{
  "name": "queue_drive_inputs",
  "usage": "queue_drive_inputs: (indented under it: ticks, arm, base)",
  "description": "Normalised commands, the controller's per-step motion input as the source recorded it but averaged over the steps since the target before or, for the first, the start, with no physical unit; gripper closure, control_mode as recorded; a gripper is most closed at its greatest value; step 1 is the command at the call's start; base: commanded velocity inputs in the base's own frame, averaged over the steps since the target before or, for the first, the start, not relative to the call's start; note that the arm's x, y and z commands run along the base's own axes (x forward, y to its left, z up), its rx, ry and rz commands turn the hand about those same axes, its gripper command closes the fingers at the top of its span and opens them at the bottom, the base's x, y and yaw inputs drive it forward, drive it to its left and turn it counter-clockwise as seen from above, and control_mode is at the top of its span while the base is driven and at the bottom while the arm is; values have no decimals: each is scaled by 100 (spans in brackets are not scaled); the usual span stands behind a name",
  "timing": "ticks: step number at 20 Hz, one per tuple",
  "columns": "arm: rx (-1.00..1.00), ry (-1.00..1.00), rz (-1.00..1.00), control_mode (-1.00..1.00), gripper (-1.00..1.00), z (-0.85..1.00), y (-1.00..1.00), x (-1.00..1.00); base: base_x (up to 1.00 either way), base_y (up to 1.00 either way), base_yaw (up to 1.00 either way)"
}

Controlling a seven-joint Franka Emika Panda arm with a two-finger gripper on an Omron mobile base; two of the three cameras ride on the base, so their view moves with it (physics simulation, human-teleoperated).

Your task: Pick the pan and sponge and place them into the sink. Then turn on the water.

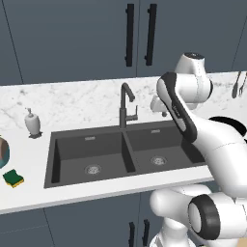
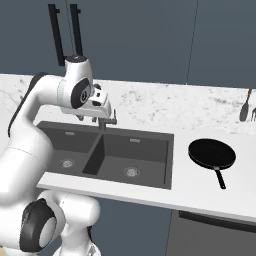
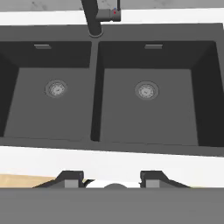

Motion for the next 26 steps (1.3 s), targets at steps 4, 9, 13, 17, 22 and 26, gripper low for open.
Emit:
queue_drive_inputs:
  ticks: [4,9,13,17,22,26]
  arm:
    - [0,-2,1,-100,-100,-13,-5,-5]
    - [0,-4,3,-100,-100,-21,-31,-24]
    - [0,-4,2,-100,-100,-4,-41,-32]
    - [-3,2,0,-100,-100,0,-38,-34]
    - [-11,8,0,-100,-100,0,-27,-16]
    - [-9,2,1,-100,-100,-4,-41,-16]
  base:
    - [0,0,0]
    - [0,0,0]
    - [0,0,0]
    - [0,0,0]
    - [0,0,0]
    - [0,0,0]
